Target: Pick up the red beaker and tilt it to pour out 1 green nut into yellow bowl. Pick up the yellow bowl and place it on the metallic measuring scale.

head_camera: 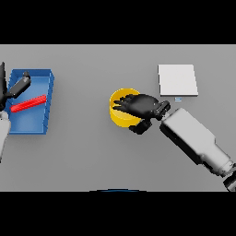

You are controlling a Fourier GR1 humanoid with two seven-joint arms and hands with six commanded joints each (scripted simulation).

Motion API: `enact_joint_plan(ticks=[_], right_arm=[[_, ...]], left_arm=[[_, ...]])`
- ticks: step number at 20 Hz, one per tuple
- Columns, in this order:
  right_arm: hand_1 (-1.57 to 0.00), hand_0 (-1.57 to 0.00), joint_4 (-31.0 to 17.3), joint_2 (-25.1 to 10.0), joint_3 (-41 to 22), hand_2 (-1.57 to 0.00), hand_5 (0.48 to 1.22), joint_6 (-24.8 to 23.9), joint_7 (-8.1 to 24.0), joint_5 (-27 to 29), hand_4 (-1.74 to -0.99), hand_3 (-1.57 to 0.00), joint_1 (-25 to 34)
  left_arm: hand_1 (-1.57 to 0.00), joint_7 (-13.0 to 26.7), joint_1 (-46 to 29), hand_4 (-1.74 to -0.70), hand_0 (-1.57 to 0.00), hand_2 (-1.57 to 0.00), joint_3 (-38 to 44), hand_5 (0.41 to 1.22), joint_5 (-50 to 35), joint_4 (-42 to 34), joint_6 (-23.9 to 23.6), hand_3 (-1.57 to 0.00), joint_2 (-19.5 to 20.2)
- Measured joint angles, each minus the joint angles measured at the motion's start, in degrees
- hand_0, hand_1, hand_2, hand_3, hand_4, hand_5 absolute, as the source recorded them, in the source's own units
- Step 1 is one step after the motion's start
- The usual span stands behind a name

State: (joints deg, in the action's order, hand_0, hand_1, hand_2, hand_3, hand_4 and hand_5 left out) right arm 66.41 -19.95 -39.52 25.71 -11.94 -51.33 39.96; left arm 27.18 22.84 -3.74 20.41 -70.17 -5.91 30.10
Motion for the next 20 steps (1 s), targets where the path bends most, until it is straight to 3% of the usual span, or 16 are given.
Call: enact_joint_plan(ticks=[5, 7, 9, 10, 11, 13, 15, 18, 20], right_arm=[[0.00, 0.00, -3.51, 2.06, -0.72, 0.00, 0.749, 2.18, 2.03, -0.01, -1.282, -0.03, 1.09], [0.00, 0.00, -3.96, 1.25, -0.67, -0.02, 0.758, 3.34, 0.80, 0.34, -1.289, -0.07, 1.72], [-0.04, -0.03, -4.89, 2.39, -0.09, -0.07, 0.805, 4.08, 3.25, 0.90, -1.302, -0.14, 1.16], [-0.14, -0.16, -5.47, 2.84, 0.21, -0.15, 0.839, 4.75, 3.71, 1.22, -1.321, -0.18, 1.69], [-0.42, -0.44, -4.60, 2.50, 0.07, -0.38, 0.915, 5.32, 3.29, 1.39, -1.351, -0.24, 1.47], [-0.84, -0.85, -4.79, 2.16, -0.18, -0.81, 1.025, 4.87, 1.58, 1.34, -1.463, -0.40, 1.30], [-1.10, -1.11, -4.32, 2.05, -0.23, -1.08, 1.096, 5.83, 0.90, 1.81, -1.557, -0.71, 1.24], [-1.33, -1.33, -4.05, 1.59, -0.32, -1.20, 1.157, 6.87, 0.66, 2.52, -1.647, -1.12, 1.33], [-1.42, -1.42, -4.16, 1.40, -0.06, -1.25, 1.180, 7.38, -0.14, 3.07, -1.681, -1.27, 1.46]], left_arm=[[0.00, 0.44, 0.25, -0.74, 0.00, 0.00, 0.31, 0.697, -0.40, 0.79, 0.25, 0.00, 0.00], [0.00, 0.01, 0.07, -0.75, 0.00, 0.00, 0.24, 0.699, -0.09, 0.20, 0.22, 0.00, 0.43], [0.00, -0.59, -0.01, -0.75, 0.00, 0.00, 0.32, 0.701, -0.32, 0.49, 0.13, 0.00, 0.20], [0.00, -0.56, -0.35, -0.75, 0.00, 0.00, 0.16, 0.701, -0.19, 0.38, 0.06, 0.00, 0.12], [0.00, -0.13, 0.52, -0.75, 0.00, 0.00, 0.30, 0.700, 0.07, 1.34, -0.30, 0.00, 0.09], [0.00, -0.65, 0.29, -0.76, 0.00, 0.00, 0.35, 0.704, 0.06, 1.36, -0.30, 0.00, 0.23], [0.00, -0.68, 0.14, -0.76, 0.00, 0.00, 0.12, 0.701, 0.12, 1.08, -0.39, 0.00, -0.09], [0.00, -0.43, 0.61, -0.75, 0.00, 0.00, -0.08, 0.695, 0.38, 0.94, -0.11, 0.00, 0.18], [0.00, -0.87, 0.82, -0.74, 0.00, 0.00, 0.08, 0.690, 0.07, 1.64, 0.09, 0.00, 0.13]])
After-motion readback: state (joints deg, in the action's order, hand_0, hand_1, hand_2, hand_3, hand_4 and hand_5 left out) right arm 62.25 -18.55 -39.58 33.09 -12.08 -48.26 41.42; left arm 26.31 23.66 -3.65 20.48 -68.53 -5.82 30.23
